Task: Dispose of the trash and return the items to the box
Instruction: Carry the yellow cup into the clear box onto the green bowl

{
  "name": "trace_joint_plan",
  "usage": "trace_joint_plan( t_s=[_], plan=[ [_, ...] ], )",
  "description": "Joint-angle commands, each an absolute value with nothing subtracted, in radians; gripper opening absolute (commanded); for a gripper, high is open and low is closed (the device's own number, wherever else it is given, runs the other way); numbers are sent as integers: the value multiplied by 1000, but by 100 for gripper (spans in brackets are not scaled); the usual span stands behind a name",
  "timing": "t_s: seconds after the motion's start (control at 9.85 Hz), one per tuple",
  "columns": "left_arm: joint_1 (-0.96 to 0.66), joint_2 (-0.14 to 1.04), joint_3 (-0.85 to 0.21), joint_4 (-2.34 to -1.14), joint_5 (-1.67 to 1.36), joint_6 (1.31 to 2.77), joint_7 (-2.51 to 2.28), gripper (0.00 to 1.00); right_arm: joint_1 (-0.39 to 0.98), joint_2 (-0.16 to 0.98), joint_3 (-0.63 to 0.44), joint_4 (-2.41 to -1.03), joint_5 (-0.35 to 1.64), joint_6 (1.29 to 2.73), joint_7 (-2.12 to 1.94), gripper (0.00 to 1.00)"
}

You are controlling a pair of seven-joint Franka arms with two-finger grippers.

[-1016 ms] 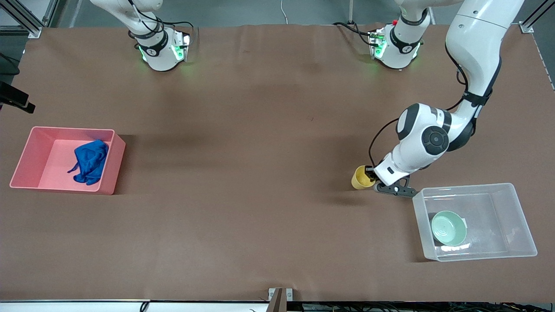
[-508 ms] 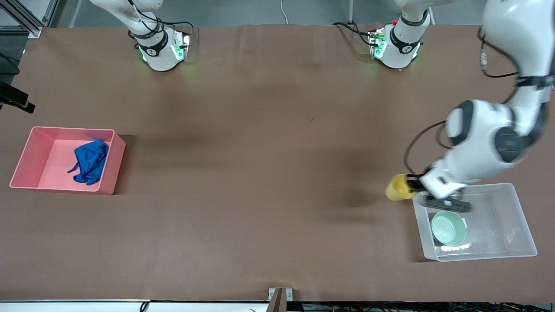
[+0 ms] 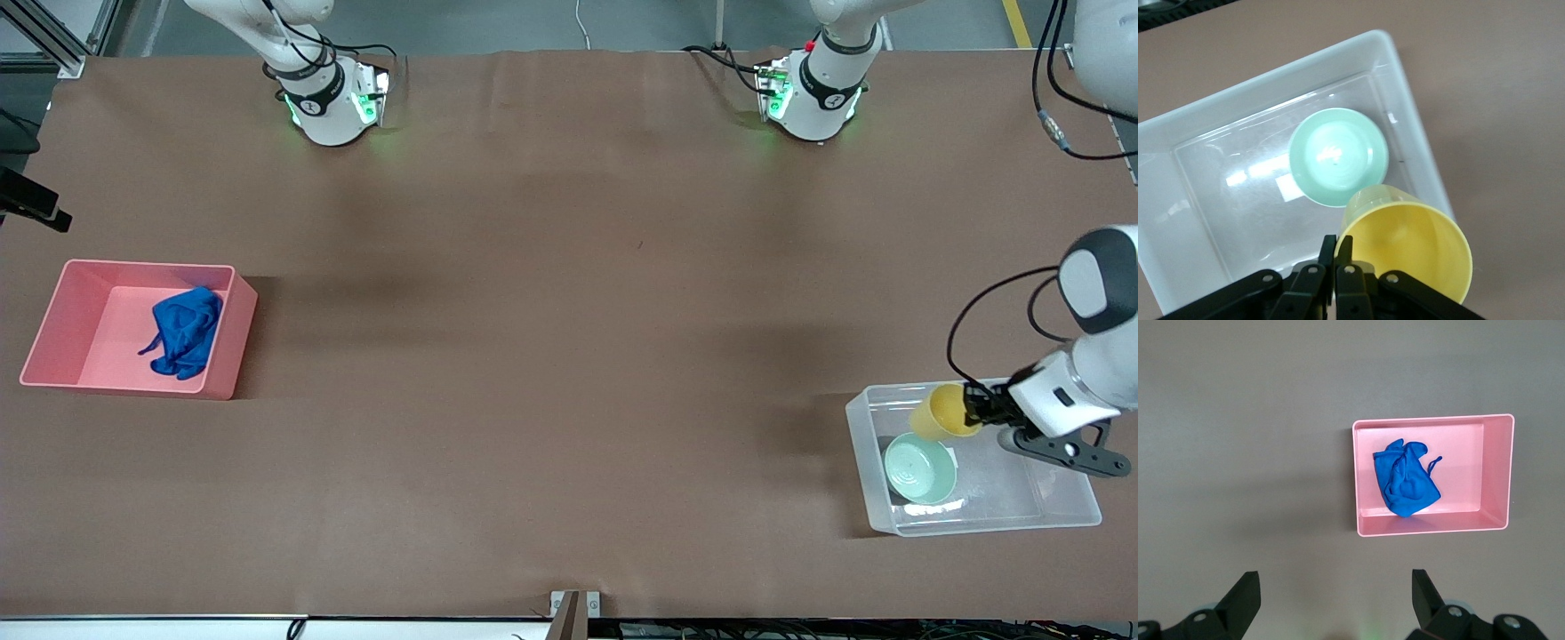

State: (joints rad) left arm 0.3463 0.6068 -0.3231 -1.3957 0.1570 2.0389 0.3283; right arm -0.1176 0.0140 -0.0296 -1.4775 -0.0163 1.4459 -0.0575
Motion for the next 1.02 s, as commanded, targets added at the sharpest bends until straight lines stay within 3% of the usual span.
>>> trace_joint_plan(
  t_s=[0.0, 0.41, 0.61, 0.91],
  plan=[
    [334, 747, -299, -1267, 184, 2043, 334, 0, -130, -6, -20, -1496, -8, 1447, -69, 100],
    [339, 842, -267, -1262, 186, 2112, 334, 1, -130, -6, -20, -1496, -6, 1447, -69, 100],
    [339, 850, -265, -1270, 178, 2115, 310, 15, -130, -8, -21, -1496, -6, 1445, -69, 100],
    [331, 813, -276, -1270, 182, 2115, 281, 90, -130, -8, -21, -1496, -6, 1442, -69, 100]
  ],
)
